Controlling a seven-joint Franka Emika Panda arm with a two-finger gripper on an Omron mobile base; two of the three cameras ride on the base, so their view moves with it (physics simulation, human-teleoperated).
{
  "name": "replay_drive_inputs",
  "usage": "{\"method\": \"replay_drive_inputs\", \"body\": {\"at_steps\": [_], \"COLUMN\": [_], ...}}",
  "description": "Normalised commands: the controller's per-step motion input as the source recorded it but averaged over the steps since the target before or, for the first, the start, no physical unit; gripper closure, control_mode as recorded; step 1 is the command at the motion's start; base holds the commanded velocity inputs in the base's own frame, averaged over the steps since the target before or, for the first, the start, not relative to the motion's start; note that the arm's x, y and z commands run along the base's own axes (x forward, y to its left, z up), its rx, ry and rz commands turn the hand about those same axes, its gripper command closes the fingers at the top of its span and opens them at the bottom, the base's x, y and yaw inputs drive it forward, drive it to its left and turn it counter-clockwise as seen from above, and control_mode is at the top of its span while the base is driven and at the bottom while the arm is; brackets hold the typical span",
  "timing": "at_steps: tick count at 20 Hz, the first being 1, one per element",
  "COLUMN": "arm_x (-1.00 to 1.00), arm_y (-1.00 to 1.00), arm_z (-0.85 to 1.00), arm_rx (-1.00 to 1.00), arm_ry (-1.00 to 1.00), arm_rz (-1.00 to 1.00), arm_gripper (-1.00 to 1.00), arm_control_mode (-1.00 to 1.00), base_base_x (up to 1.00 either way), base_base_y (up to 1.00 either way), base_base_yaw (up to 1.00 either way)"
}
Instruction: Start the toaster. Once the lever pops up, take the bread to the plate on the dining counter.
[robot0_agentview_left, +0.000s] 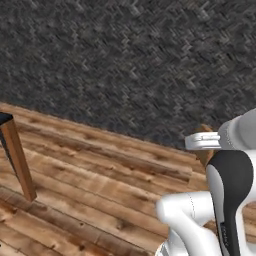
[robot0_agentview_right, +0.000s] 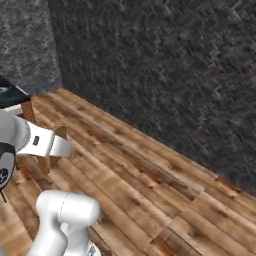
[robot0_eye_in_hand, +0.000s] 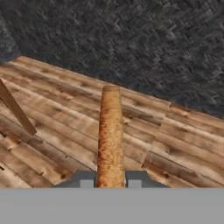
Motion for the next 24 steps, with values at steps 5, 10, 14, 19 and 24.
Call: {"method": "replay_drive_inputs", "body": {"at_steps": [5, 10, 14, 19, 24], "arm_x": [0.00, 0.00, 0.00, 0.00, 0.00], "arm_y": [0.00, 0.00, 0.00, 0.00, 0.00], "arm_z": [0.00, 0.00, 0.00, 0.00, 0.00], "arm_rx": [0.00, 0.00, 0.00, 0.00, 0.00], "arm_ry": [0.00, 0.00, 0.00, 0.00, 0.00], "arm_rz": [0.00, 0.00, 0.00, 0.00, 0.00], "arm_gripper": [1.00, 1.00, 1.00, 1.00, 1.00], "arm_control_mode": [1.00, 1.00, 1.00, 1.00, 1.00], "base_base_x": [1.00, 0.99, 0.93, 0.93, 0.90], "base_base_y": [-0.40, -0.55, -0.76, -0.75, -0.76], "base_base_yaw": [0.61, 0.57, 0.52, 0.53, 0.53]}}
